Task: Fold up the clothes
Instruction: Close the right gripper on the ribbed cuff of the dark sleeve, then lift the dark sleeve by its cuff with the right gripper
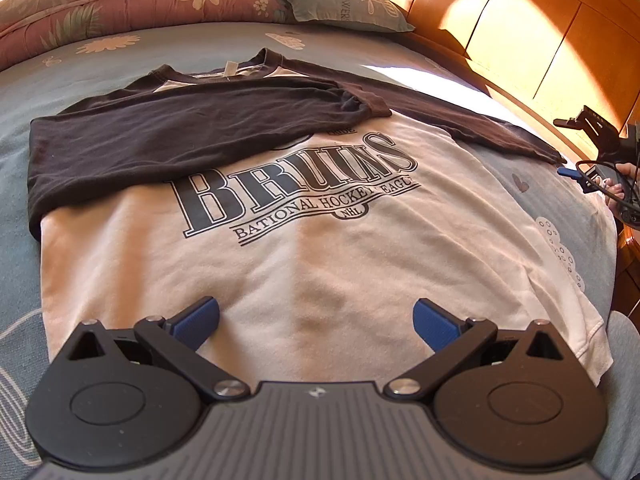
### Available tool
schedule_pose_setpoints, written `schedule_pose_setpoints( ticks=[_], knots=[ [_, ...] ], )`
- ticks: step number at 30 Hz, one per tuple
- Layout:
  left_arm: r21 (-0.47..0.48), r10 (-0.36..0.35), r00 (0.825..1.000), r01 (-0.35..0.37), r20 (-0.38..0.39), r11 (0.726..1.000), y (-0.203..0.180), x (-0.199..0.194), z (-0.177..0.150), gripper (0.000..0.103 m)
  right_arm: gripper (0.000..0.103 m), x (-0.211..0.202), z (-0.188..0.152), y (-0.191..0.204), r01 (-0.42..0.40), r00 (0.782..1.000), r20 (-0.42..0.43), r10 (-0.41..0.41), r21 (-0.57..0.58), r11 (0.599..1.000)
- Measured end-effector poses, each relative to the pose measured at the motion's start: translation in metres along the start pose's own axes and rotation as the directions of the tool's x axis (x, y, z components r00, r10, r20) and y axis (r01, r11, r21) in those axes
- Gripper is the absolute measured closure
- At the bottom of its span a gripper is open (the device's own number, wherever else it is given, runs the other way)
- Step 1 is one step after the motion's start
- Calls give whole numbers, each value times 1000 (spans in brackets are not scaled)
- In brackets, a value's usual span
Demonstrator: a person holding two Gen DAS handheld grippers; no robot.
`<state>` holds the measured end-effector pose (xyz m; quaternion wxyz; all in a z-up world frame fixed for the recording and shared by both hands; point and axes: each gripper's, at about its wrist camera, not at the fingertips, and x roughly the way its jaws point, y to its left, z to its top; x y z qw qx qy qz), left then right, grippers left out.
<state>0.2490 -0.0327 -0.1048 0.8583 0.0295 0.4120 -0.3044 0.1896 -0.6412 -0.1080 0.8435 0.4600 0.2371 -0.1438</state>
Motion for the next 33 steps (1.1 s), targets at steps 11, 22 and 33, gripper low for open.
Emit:
schedule_pose_setpoints(
  ticks=[11,22,33],
  knots=[
    [-60,-25,1000,26,16,998,7,-1,1,1,0,27,10,-29,-108,985,141,99,61,992],
    [-85,-38,999,40,26,996,10,-2,1,1,0,45,5,-16,-117,977,186,107,48,992],
    [-97,-48,998,51,36,994,12,-3,1,1,0,70,16,-6,-32,963,264,53,-82,996]
  ],
)
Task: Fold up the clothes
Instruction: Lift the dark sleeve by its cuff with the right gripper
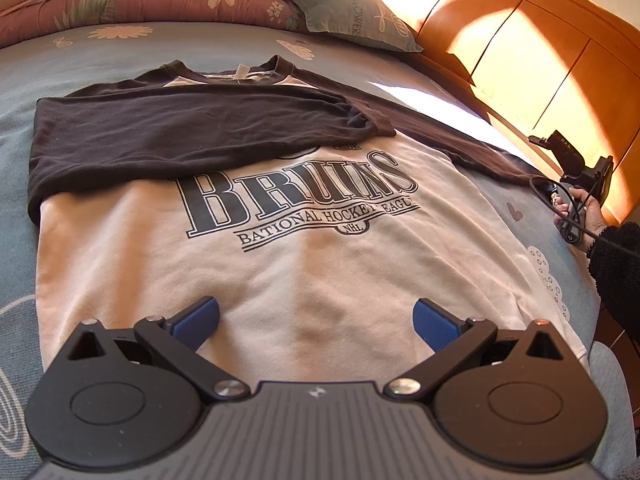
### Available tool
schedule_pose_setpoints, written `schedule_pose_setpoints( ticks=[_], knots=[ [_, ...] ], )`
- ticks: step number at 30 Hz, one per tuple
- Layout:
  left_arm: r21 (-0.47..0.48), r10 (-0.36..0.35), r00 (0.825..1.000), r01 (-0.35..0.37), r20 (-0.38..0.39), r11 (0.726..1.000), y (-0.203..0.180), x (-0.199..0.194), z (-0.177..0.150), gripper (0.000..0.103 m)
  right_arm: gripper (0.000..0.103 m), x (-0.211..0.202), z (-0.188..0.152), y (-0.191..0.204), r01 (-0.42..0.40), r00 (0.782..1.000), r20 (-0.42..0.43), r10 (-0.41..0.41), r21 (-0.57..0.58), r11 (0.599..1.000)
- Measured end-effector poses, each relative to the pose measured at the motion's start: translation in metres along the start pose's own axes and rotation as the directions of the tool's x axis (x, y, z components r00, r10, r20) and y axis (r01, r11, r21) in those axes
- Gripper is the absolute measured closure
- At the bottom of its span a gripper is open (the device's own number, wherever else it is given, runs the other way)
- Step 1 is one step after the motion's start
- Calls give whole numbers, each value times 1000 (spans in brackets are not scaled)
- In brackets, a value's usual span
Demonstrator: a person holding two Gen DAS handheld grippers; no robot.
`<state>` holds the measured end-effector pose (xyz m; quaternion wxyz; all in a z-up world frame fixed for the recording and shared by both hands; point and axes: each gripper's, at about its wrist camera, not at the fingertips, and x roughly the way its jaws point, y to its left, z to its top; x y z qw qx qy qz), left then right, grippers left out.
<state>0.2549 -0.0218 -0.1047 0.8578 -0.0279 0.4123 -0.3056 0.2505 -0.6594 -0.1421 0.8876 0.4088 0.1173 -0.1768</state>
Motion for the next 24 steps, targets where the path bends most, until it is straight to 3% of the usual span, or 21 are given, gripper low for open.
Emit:
schedule_pose_setpoints(
  ticks=[4,7,10,13,18,24],
  knots=[
    [6,2,1000,-2,2,1000,-1,0,0,1,0,4,-2,1,11,1000,28,-13,44,999],
    [9,2,1000,-2,4,1000,-1,0,0,1,0,4,-13,10,-42,999,-16,42,-10,999],
    [16,2,1000,-2,7,1000,-1,0,-1,1,0,12,-9,7,-23,1000,20,23,-46,999],
    [24,6,1000,-7,5,1000,-2,1,-1,1,0,17,0,1,-20,997,74,16,49,999],
    [21,3,1000,-3,4,1000,-1,0,0,1,0,10,9,0,-188,980,98,172,190,964],
    [19,9,1000,-9,-5,1000,-2,0,1,1,0,3,17,29,-249,968,68,241,191,949]
  ],
)
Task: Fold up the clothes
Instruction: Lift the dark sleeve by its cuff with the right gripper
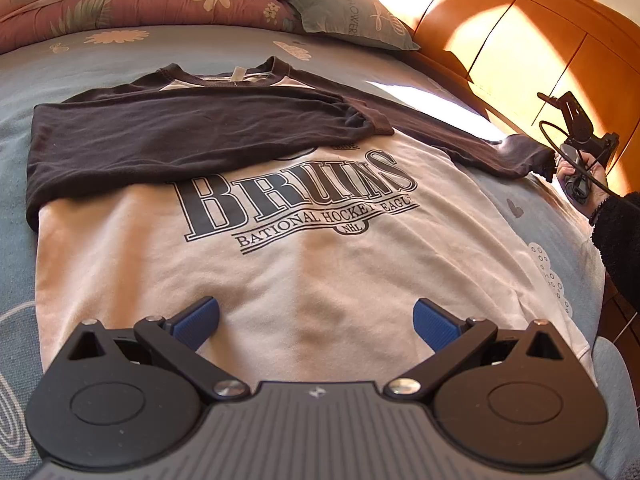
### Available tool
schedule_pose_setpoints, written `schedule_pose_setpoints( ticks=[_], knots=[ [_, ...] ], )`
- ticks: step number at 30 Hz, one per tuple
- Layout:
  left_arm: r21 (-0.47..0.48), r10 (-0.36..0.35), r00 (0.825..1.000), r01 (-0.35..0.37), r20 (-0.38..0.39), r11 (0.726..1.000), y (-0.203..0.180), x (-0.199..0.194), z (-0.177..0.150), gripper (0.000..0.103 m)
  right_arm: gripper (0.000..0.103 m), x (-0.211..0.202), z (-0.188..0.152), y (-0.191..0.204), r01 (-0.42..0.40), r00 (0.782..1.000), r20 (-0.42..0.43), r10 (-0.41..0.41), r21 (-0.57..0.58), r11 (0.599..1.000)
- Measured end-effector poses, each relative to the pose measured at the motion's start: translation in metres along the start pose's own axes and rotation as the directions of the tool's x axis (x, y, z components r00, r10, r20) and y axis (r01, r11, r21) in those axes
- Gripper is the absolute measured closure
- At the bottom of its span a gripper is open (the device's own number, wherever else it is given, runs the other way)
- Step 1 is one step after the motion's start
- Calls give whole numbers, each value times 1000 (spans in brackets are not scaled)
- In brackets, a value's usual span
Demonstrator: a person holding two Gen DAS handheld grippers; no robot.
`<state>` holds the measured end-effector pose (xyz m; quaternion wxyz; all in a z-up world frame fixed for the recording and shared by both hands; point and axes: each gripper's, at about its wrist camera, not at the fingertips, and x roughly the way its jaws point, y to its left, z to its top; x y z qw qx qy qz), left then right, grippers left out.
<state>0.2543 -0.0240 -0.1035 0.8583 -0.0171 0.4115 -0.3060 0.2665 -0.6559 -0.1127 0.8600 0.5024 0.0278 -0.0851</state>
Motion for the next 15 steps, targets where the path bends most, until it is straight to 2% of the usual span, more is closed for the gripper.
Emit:
schedule_pose_setpoints(
  ticks=[6,10,15],
  knots=[
    [74,34,999,-33,-5,997,-10,-2,2,1,0,9,-8,42,-48,996,-75,46,-28,998],
    [90,-9,1000,7,23,996,-14,-13,5,1,0,15,-18,72,-71,991,-117,65,-46,996],
    [64,-38,999,36,36,997,-10,-20,10,1,0,25,-30,111,-98,984,-157,87,-60,993]
  ],
)
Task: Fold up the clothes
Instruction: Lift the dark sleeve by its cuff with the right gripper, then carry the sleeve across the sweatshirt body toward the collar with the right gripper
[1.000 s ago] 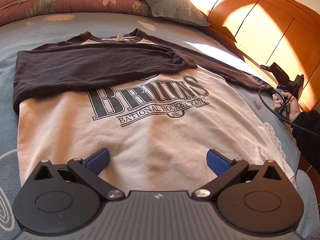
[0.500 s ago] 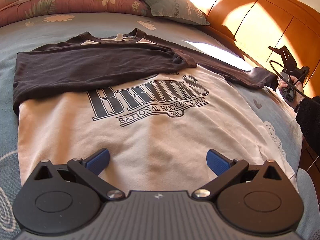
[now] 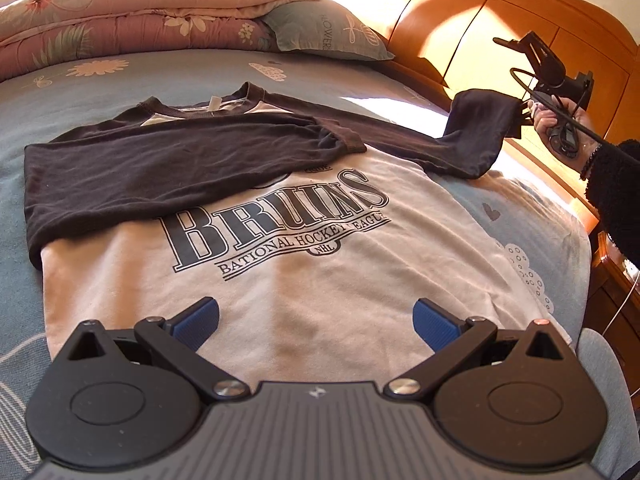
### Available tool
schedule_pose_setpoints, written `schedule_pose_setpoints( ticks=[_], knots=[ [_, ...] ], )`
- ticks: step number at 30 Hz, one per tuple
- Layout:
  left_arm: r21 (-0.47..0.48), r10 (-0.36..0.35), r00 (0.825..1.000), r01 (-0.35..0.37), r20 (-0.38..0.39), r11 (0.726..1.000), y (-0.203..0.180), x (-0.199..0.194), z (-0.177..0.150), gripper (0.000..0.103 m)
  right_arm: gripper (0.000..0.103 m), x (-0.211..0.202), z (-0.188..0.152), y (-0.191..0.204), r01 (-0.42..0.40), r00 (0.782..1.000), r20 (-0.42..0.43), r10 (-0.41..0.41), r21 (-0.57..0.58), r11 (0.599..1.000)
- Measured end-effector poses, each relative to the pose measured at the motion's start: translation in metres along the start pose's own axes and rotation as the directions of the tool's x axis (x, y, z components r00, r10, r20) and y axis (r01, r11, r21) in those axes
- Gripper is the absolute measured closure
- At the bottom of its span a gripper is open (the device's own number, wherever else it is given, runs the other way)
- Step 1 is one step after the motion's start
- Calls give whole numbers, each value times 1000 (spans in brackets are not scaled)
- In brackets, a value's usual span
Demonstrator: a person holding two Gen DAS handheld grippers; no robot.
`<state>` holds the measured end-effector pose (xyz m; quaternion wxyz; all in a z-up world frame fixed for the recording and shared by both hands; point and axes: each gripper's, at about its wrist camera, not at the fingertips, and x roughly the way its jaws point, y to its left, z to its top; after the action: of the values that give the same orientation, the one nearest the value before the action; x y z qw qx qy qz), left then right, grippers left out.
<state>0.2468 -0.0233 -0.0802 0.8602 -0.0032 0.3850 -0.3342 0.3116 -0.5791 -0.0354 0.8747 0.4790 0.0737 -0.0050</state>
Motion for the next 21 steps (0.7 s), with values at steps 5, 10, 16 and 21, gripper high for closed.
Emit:
schedule_pose_setpoints(
  ticks=[5,10,16,21],
  knots=[
    [3,26,1000,-26,12,1000,4,-6,3,1,0,23,-11,37,-19,998,-66,19,-2,1000],
    [2,12,1000,-12,6,1000,12,-13,6,1,0,49,-27,64,-41,991,-129,46,37,998],
    [23,-25,999,25,-24,999,20,-21,9,1,0,74,-51,100,-72,977,-198,75,22,997],
    [77,-43,997,48,-65,996,20,-28,7,1,0,87,-71,128,-108,960,-259,104,-2,994]
  ],
)
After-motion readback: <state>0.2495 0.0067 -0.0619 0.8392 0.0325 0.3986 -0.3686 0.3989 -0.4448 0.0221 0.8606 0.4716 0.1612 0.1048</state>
